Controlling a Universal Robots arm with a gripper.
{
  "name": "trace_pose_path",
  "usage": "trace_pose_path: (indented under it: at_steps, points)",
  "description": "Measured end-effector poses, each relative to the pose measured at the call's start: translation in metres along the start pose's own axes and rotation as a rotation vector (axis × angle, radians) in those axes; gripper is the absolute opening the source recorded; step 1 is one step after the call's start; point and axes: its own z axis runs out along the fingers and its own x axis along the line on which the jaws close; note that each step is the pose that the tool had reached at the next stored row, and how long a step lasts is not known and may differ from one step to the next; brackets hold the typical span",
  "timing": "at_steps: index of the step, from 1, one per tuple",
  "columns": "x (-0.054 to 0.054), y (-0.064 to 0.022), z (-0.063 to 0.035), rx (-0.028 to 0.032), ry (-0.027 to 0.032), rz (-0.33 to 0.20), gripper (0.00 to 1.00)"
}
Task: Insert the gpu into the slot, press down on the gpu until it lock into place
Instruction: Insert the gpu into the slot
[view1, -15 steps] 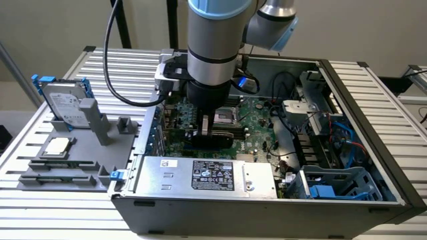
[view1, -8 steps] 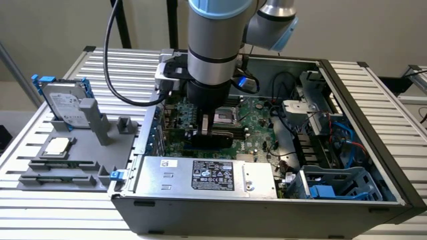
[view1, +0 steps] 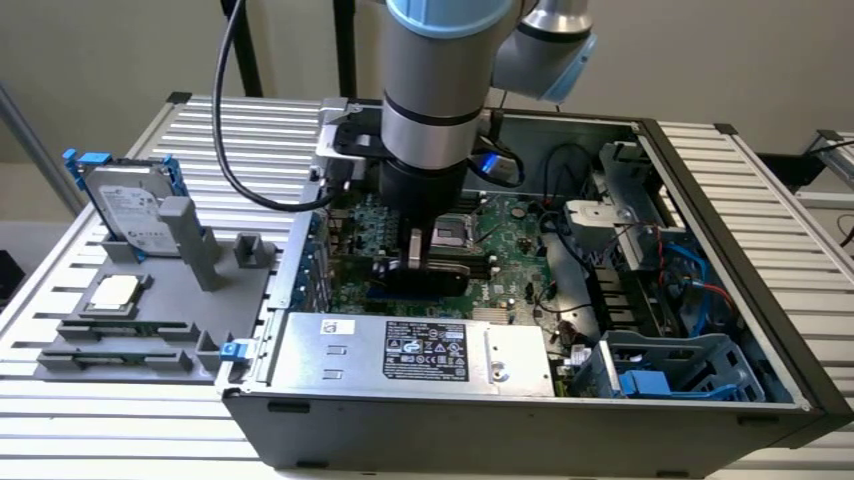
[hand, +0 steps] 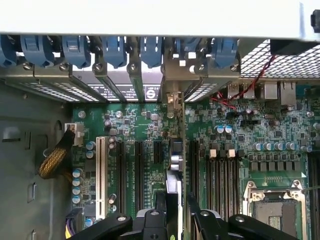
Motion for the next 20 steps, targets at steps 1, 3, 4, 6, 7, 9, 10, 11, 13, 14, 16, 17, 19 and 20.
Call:
trace_pose_path:
  at_steps: [1, 3, 4, 6, 7, 9, 10, 11, 13, 14, 16, 17, 19, 20]
  points:
    - [0.0, -0.0006, 0.0, -0.0007, 0.0001, 0.0, 0.26]
    - [0.0, -0.001, 0.0, -0.002, 0.0002, 0.0, 0.26]
    - [0.0, -0.001, 0.0, -0.0027, 0.0003, 0.0, 0.26]
    - [0.0, -0.001, 0.0002, -0.0041, 0.0005, 0.0, 0.26]
    - [0.0, -0.001, 0.0004, -0.0048, 0.0004, 0.001, 0.26]
    - [0.0, -0.0011, 0.0008, -0.0067, 0.0004, 0.001, 0.26]
    - [0.0001, -0.0011, 0.001, -0.0077, 0.0005, 0.002, 0.26]
    - [0.0001, -0.0011, 0.0012, -0.0089, 0.0006, 0.002, 0.26]
    - [0.0001, -0.001, 0.0015, -0.0114, 0.0006, 0.005, 0.26]
    - [0.0, -0.001, 0.0017, -0.0124, 0.0004, 0.006, 0.26]
    - [-0.0001, -0.0009, 0.002, -0.0142, 0.0003, 0.01, 0.26]
    - [-0.0002, -0.0009, 0.002, -0.0151, 0.0003, 0.012, 0.26]
    - [-0.0002, -0.0009, 0.0022, -0.0163, 0.0003, 0.014, 0.26]
    - [-0.0002, -0.0008, 0.0023, -0.0166, 0.0003, 0.014, 0.26]
